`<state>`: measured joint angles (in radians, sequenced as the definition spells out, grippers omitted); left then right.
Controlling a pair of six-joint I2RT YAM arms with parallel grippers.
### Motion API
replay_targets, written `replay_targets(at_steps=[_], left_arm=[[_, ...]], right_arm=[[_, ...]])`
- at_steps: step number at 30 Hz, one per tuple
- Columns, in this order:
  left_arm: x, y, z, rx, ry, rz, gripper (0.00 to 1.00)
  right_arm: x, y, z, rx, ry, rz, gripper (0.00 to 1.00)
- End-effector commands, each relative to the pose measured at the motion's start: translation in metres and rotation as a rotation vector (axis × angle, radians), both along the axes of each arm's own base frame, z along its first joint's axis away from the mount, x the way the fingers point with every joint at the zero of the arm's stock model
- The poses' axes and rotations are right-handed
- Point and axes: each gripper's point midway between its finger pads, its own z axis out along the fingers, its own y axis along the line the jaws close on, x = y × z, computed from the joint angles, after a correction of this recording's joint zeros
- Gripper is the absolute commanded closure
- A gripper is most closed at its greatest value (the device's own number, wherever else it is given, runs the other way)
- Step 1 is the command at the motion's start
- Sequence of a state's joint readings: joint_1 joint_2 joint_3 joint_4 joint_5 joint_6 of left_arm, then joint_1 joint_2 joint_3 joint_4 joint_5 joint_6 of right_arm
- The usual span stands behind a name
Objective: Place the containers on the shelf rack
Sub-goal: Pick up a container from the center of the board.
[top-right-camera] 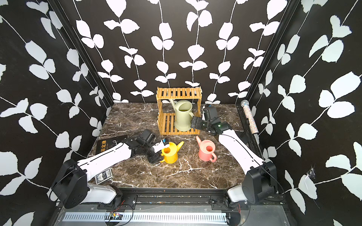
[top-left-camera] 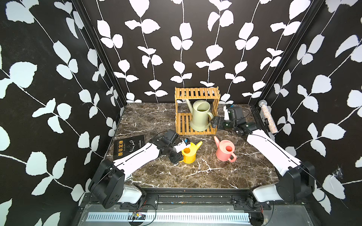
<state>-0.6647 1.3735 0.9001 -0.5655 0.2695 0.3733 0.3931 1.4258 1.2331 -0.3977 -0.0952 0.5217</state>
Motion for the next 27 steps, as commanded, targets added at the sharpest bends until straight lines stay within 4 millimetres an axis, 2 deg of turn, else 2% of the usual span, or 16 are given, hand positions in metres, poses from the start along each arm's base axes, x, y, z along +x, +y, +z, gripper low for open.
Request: replay_targets(at_steps=[1,10,15,21,27], left_arm=[[0.004,-0.003,0.010,-0.028,-0.013,0.005,0.48],[0.003,-0.003,0.027,-0.057,-0.040,-0.017,0.77],[0.001,-0.004,0.039,-0.081,-0.059,-0.038,0.82],[-0.001,-0.008,0.060,-0.113,-0.070,-0.055,0.84],[0.012,-0.013,0.097,-0.134,-0.112,-0.036,0.85]], right_arm=[[0.007,0.008,0.015,0.008,-0.074,0.060,0.02],[-0.001,0.000,0.007,-0.001,-0.071,0.040,0.01],[-0.010,-0.011,0.005,-0.032,-0.085,0.023,0.01],[-0.020,-0.024,0.014,-0.079,-0.130,0.017,0.01],[-0.036,-0.044,0.021,-0.140,-0.153,0.002,0.01]])
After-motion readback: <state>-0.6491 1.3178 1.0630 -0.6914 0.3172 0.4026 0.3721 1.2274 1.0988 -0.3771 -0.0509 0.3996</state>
